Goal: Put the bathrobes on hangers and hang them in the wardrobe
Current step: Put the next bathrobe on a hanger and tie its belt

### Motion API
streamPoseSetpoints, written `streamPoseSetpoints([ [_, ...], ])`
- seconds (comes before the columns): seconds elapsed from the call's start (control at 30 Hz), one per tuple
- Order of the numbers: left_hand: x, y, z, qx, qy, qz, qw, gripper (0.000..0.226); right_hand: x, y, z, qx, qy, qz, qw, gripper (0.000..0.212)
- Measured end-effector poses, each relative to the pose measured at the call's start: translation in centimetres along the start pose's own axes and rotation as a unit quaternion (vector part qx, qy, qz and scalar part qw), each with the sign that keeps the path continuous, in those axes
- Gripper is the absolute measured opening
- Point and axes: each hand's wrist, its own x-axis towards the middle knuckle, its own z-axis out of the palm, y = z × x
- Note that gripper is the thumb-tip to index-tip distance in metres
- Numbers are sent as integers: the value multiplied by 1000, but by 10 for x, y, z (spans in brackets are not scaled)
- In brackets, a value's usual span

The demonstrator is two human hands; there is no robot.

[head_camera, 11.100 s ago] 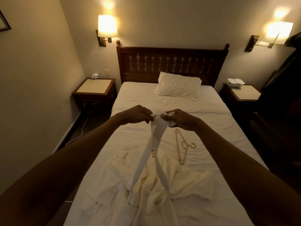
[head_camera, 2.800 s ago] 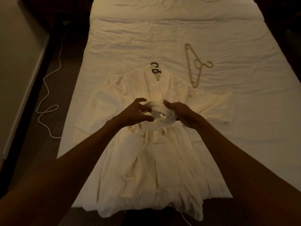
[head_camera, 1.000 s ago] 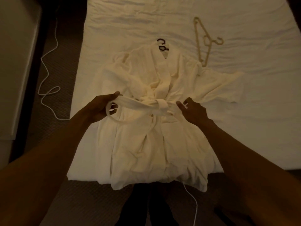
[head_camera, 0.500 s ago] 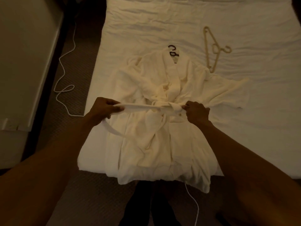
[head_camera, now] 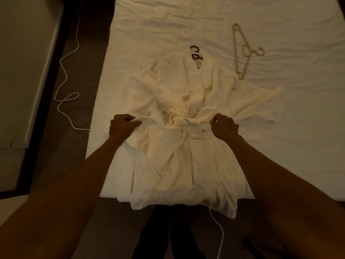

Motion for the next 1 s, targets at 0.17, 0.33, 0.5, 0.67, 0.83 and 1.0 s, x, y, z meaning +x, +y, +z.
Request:
streamPoseSetpoints([
  [0.17, 25, 53, 35, 79, 5, 123, 989, 42, 35, -13, -16, 114, 1, -10, 993, 29],
  [0.33, 63, 110, 63, 91, 2, 236, 967, 29, 82, -34, -37, 228, 9, -34, 973, 29],
  [0.5, 118, 168, 96, 72, -28, 258, 963, 20, 144, -40, -55, 262, -7, -62, 963, 29],
  [0.67, 202, 217, 141, 62, -3, 235, 970, 18, 238, -34, -67, 236, 13, -68, 969, 28],
  [0.83, 290, 247, 191, 34, 28, 206, 978, 22, 336, -31, -49, 201, 55, -55, 976, 31],
  [1.0, 357, 258, 237, 70, 46, 242, 967, 23, 406, -32, -20, 147, 91, -47, 984, 42],
])
